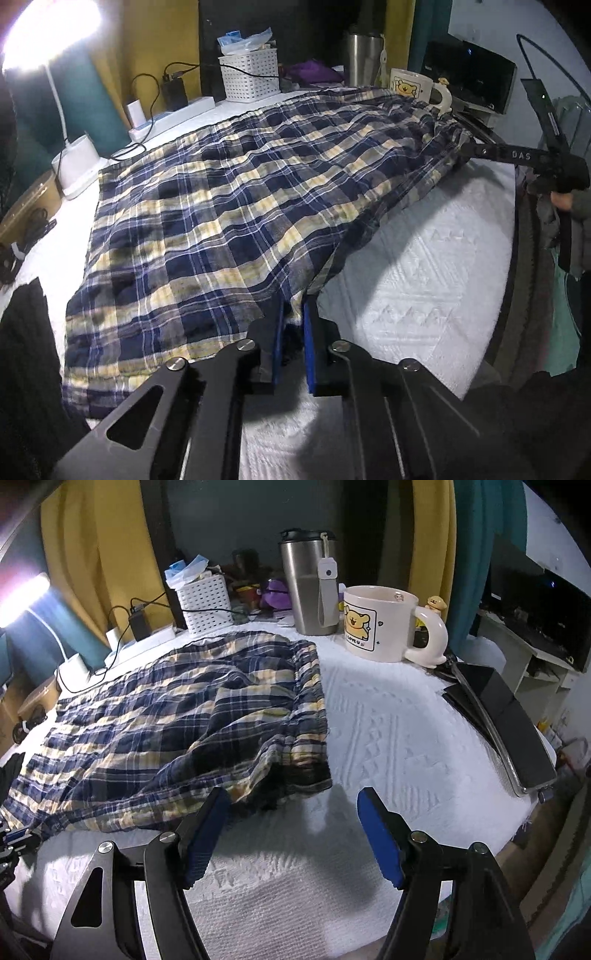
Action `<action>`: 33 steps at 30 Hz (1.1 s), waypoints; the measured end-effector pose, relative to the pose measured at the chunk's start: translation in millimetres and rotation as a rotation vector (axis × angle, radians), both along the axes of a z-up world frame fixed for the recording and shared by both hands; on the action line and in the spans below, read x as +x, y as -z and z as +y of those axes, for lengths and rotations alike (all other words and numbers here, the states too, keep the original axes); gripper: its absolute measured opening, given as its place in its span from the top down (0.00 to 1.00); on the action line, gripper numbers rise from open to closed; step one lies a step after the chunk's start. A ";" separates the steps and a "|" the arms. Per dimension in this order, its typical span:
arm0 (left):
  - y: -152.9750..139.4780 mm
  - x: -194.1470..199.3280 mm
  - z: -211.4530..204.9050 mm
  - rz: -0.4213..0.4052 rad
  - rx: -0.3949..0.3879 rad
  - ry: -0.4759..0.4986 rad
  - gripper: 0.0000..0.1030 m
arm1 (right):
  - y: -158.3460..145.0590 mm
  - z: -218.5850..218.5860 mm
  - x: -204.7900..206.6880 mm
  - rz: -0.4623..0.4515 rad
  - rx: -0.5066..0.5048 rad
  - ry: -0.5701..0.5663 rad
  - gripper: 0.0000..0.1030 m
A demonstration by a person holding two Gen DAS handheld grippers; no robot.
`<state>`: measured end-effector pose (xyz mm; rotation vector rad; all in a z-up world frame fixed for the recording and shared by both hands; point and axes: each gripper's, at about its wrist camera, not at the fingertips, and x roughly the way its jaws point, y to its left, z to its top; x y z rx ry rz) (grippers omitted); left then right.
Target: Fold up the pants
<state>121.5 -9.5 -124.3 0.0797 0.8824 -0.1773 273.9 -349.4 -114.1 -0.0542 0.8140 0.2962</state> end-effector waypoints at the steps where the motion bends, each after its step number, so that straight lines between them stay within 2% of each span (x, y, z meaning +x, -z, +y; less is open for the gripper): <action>1: -0.1 -1.6 -0.2 -0.002 -0.004 -0.004 0.93 | -0.2 0.5 -1.4 0.000 0.000 -0.001 0.29; 10: -8.9 -24.4 -1.4 -0.024 -0.038 -0.016 0.95 | -4.8 -3.4 -20.8 -0.014 -0.018 -0.002 0.29; 15: -17.3 -32.4 -1.6 -0.040 -0.047 -0.017 0.96 | -7.9 -3.3 -35.9 -0.005 0.021 -0.017 0.29; 24: -21.8 -47.6 -6.5 -0.046 -0.068 -0.005 0.96 | -8.6 28.8 -57.4 0.002 0.028 -0.113 0.29; 28: -19.9 -56.7 -3.5 -0.022 -0.110 -0.007 0.96 | -6.4 43.5 -68.7 0.009 0.035 -0.156 0.29; 30: -21.4 -61.1 3.2 -0.014 -0.152 -0.026 0.95 | -3.4 49.3 -70.6 0.017 0.034 -0.162 0.29; 33: -32.5 -69.3 15.8 -0.037 -0.148 -0.061 0.94 | -2.1 58.3 -73.5 0.023 0.039 -0.179 0.29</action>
